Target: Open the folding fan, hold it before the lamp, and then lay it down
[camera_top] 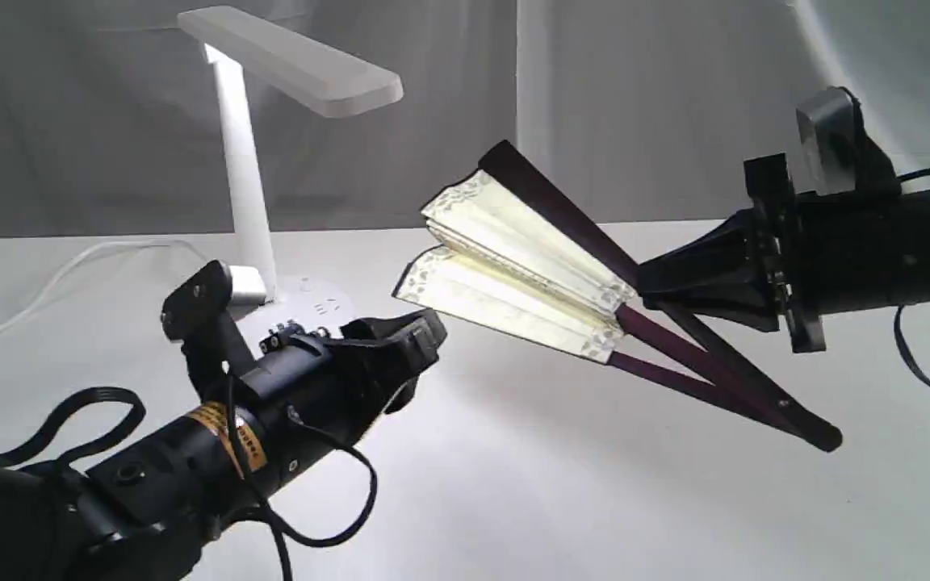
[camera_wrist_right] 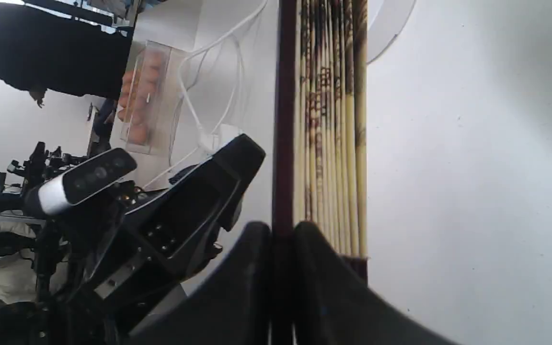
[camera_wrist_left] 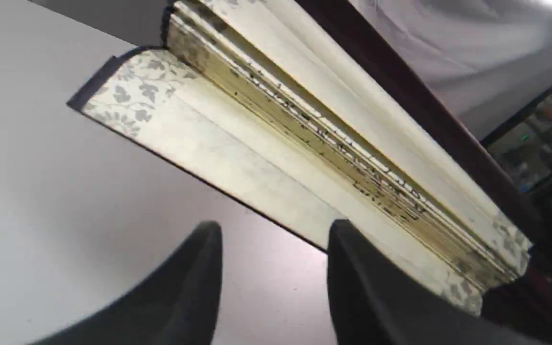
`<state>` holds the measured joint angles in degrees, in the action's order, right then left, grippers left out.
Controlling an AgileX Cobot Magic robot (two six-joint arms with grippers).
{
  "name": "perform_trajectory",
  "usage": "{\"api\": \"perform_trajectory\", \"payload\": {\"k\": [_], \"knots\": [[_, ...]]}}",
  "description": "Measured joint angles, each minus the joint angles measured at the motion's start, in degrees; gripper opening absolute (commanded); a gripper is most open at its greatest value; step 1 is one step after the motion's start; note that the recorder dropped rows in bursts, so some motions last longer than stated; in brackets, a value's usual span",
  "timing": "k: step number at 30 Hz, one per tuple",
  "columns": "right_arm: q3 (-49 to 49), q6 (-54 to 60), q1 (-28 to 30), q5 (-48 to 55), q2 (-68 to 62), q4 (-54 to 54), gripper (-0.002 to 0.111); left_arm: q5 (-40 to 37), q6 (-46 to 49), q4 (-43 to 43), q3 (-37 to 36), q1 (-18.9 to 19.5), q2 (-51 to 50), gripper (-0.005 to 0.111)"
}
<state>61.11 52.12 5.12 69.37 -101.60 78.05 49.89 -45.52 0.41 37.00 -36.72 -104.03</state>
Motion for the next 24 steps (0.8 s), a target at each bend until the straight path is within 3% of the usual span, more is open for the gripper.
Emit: {"api": "perform_trajectory", "payload": {"k": [11,16,24], "knots": [[0.0,0.0,0.0,0.0,1.6,0.8,0.0,18.0,-28.9,-3.0,0.0,0.0,-10.6,0.039],[0.0,0.0,0.0,0.0,1.6,0.8,0.0,18.9,-38.3,-4.3,1.6,0.0,-15.8,0.059],[0.0,0.0,0.0,0.0,1.6,-0.7,0.0,19.1,-43.9,1.2,6.1,0.0,-18.0,0.061]]}}
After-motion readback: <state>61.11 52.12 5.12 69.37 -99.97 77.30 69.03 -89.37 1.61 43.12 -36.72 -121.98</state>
